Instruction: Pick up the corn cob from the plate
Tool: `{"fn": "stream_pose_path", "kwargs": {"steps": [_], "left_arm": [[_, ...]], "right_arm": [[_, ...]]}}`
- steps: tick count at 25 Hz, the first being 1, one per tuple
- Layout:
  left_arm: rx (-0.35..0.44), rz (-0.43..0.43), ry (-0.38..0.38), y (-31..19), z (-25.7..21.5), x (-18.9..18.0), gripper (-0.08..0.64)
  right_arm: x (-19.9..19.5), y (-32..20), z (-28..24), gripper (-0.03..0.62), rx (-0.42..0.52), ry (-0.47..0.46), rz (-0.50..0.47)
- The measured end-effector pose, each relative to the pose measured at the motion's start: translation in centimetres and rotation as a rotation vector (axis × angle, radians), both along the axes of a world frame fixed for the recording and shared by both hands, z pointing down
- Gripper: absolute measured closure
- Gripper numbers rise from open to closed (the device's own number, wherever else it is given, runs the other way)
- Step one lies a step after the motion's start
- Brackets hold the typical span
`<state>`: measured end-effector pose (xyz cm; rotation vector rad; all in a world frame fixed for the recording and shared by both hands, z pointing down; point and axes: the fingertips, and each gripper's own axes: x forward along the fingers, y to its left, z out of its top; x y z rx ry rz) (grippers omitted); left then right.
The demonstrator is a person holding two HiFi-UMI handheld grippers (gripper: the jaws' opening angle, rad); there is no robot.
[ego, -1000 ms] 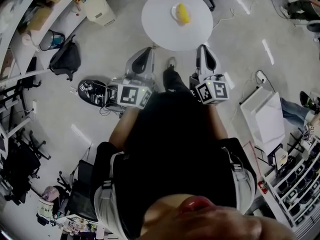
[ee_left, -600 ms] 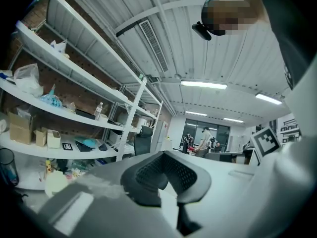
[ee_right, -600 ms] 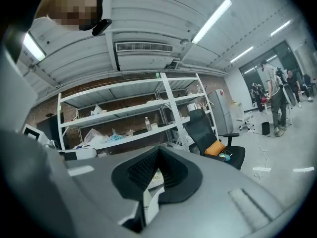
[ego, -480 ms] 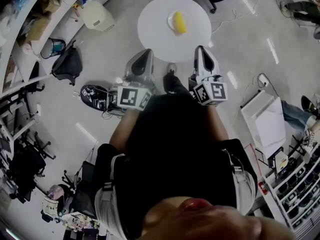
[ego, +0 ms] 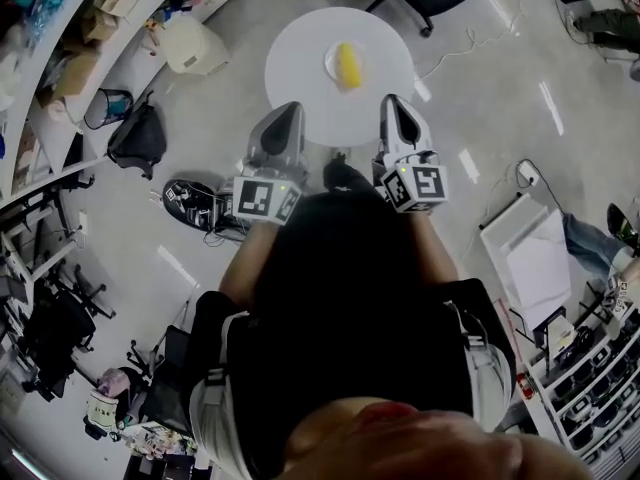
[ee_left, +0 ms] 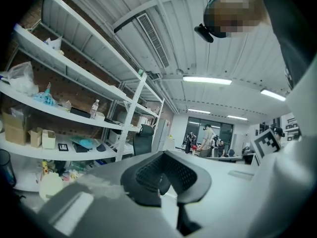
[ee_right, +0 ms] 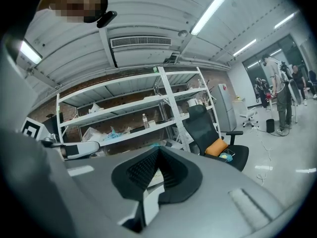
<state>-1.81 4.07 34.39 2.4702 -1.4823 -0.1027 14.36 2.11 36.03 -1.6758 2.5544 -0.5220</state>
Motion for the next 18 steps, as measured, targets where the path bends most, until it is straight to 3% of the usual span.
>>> {"fn": "stream_pose_path", "kwargs": {"steps": [9,18], "left_arm": [[0.006,-0.039,-0.02,-2.7,-0.7,2.7,0.555],[0.002,-0.034,-0.035,-3.9,-0.3,2.4,0.555]], "right_arm": [[2.9,-3.1,0.6,0.586,-0.012,-0.008,-0.022],[2.5,-4.3,1.8,0.586,-0.035,-0.022,-0.011]]}}
